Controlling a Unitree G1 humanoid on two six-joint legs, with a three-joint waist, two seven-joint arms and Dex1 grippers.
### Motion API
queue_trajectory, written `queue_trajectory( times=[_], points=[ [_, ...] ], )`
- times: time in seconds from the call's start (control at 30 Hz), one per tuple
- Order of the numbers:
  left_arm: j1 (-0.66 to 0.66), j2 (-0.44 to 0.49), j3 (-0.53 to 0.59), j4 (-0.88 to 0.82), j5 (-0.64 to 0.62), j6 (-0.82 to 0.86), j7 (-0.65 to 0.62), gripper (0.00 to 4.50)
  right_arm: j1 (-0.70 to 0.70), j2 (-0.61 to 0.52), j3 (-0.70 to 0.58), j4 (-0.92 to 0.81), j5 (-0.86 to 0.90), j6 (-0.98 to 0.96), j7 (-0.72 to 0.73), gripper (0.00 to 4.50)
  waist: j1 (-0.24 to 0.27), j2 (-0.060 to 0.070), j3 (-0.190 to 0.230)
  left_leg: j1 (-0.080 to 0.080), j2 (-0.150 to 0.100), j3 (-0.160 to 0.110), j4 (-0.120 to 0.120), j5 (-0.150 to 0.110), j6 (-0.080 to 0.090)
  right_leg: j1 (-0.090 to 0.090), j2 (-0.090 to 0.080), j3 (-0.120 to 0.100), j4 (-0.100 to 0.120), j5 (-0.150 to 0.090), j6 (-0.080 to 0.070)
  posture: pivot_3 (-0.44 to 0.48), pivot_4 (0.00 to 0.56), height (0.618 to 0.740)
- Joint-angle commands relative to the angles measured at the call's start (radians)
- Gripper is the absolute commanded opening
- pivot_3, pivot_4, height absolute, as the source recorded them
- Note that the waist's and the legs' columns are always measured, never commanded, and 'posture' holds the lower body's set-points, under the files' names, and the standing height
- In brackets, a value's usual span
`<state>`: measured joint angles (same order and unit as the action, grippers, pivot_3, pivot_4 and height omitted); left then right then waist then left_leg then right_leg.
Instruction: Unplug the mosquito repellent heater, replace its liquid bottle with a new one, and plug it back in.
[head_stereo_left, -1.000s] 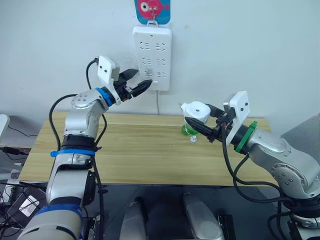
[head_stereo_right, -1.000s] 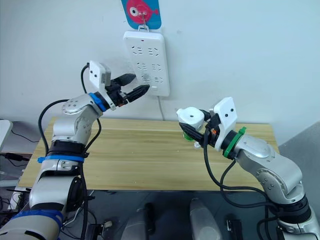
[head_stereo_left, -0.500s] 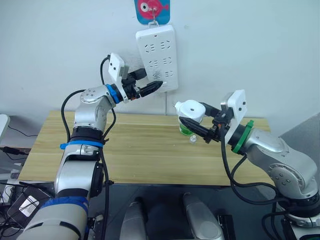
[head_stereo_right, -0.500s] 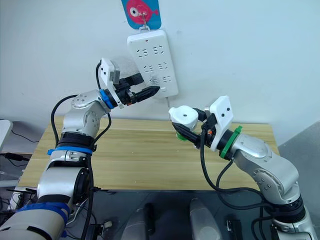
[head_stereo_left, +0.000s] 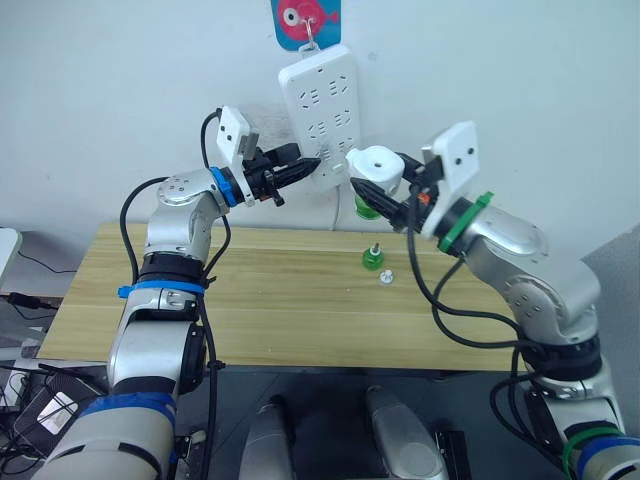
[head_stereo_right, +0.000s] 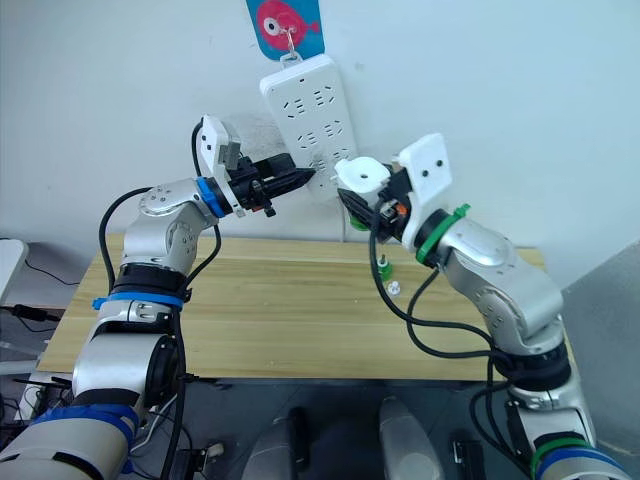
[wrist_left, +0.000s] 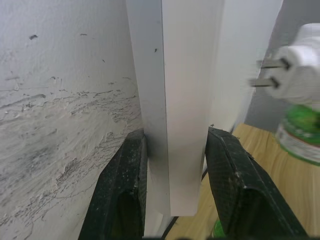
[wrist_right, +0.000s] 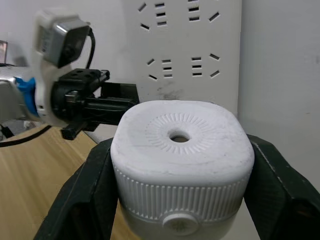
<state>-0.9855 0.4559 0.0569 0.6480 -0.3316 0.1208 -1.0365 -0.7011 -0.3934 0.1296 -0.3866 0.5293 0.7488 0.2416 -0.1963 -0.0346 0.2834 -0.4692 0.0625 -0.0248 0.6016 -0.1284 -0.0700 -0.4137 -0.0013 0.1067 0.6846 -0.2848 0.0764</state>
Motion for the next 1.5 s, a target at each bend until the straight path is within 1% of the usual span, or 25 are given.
queue_trajectory(
  times=[0.03, 0.13, 0.33, 0.63, 1.0, 1.3, 1.5],
  points=[
    [0.021, 0.024, 0.018, -0.068, 0.009, 0.036, 0.035, 1.37, -0.049, 0.037, 0.017, 0.027, -0.057, -0.046, 0.015, 2.95, 0.000, 0.000, 0.000, 0.000, 0.000, 0.000, 0.000, 0.000, 0.000, 0.000, 0.000, 0.000, 0.000, 0.000, 0.000, -0.265, 0.274, 0.724],
    [0.041, 0.028, 0.017, -0.108, 0.005, 0.063, 0.039, 1.36, -0.067, 0.067, 0.028, 0.073, -0.101, -0.067, 0.022, 2.95, 0.001, 0.000, 0.000, 0.000, 0.000, -0.001, 0.000, 0.000, 0.000, -0.001, 0.000, -0.001, 0.003, 0.000, -0.001, -0.260, 0.274, 0.724],
    [0.055, 0.036, 0.022, -0.133, 0.004, 0.081, 0.043, 1.33, -0.076, 0.098, 0.005, 0.120, -0.150, -0.094, 0.030, 2.95, 0.001, 0.000, 0.000, 0.001, 0.000, -0.003, 0.000, 0.000, 0.000, -0.001, 0.000, -0.003, 0.008, 0.000, -0.001, -0.253, 0.273, 0.724],
    [0.050, 0.035, 0.025, -0.125, 0.005, 0.081, 0.041, 1.33, -0.069, 0.121, -0.048, 0.126, -0.157, -0.062, 0.028, 2.95, 0.001, 0.000, 0.000, 0.001, 0.000, -0.003, 0.003, 0.000, 0.000, -0.002, 0.000, -0.003, 0.011, 0.000, 0.000, -0.259, 0.272, 0.724],
    [0.046, 0.028, 0.026, -0.125, 0.002, 0.086, 0.041, 1.33, -0.061, 0.141, -0.040, 0.108, -0.158, -0.008, 0.047, 2.95, 0.000, 0.000, 0.000, 0.001, 0.000, -0.003, 0.003, 0.000, 0.000, -0.002, 0.000, -0.003, 0.012, 0.000, 0.000, -0.261, 0.273, 0.724],
    [0.049, 0.026, 0.025, -0.129, 0.001, 0.093, 0.036, 1.33, -0.067, 0.179, -0.058, 0.114, -0.167, -0.034, 0.023, 2.95, -0.002, 0.000, 0.000, 0.001, 0.000, -0.003, 0.003, 0.000, 0.000, -0.002, 0.000, -0.003, 0.012, 0.000, 0.000, -0.260, 0.271, 0.724],
    [0.047, 0.030, 0.028, -0.128, 0.002, 0.099, 0.035, 1.32, -0.068, 0.186, -0.061, 0.109, -0.178, -0.045, 0.026, 2.95, -0.002, 0.000, 0.000, 0.001, 0.000, -0.002, 0.004, 0.000, 0.000, -0.002, 0.000, -0.003, 0.012, 0.000, 0.000, -0.259, 0.271, 0.724]
  ],
)
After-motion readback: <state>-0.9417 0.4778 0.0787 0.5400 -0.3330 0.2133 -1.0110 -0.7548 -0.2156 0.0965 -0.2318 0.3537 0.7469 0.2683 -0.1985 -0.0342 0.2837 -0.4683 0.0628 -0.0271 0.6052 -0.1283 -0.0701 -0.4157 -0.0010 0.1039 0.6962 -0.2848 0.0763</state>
